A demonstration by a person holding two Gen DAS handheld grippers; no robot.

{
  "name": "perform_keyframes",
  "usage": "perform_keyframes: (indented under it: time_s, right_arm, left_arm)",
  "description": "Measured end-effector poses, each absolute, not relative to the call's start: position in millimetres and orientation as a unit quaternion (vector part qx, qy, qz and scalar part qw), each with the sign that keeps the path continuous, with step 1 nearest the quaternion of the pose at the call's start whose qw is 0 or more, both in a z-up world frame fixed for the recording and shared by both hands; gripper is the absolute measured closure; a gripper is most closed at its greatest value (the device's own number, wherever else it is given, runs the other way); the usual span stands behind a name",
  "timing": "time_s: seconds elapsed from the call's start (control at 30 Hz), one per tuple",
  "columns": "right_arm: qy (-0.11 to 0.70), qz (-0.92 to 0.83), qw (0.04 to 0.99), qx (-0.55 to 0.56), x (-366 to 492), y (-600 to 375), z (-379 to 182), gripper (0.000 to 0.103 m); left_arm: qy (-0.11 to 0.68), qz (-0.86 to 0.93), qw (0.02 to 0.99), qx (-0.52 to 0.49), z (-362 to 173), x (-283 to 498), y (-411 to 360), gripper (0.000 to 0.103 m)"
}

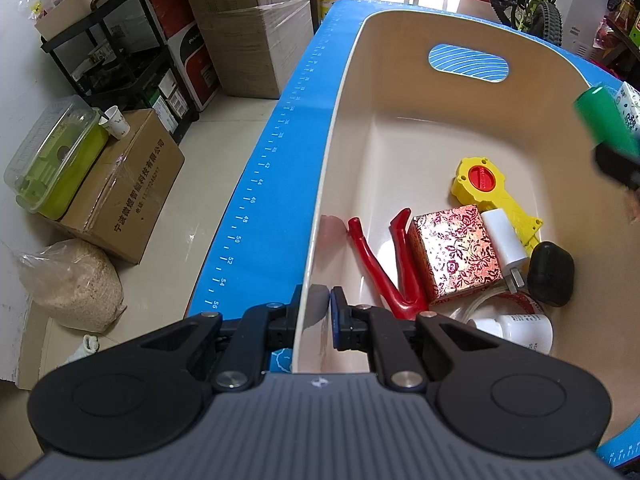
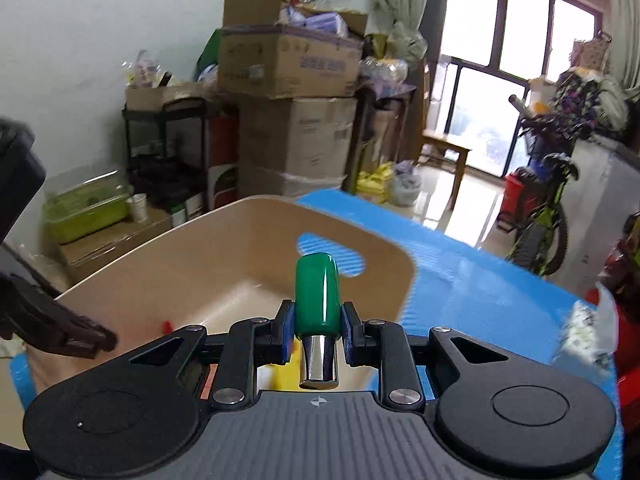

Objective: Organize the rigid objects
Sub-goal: 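Carry the green cylinder into the basket and open the right tool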

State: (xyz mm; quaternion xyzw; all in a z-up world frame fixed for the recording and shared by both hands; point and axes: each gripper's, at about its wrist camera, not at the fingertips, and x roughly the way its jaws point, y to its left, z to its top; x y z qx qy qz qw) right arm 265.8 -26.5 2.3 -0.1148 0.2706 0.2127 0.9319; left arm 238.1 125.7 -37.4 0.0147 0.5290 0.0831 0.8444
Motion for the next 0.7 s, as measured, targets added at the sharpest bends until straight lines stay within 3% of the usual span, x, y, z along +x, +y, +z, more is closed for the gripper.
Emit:
perform_keyframes:
  time_s: [0.67, 0.7]
  right_arm:
    - [0.374, 0.224, 0.885, -0.161, 264.9, 19.9, -32.5, 0.069]
    - [0.373, 0.222, 0.887, -0.161, 264.0, 19.7, -31.3, 0.063]
  left_arm:
    - [0.528, 0.084, 0.845, 0.02, -37.3, 237.2, 123.5, 0.089]
    - [0.528, 0.084, 0.845, 0.02, -37.4, 237.2, 123.6, 0.089]
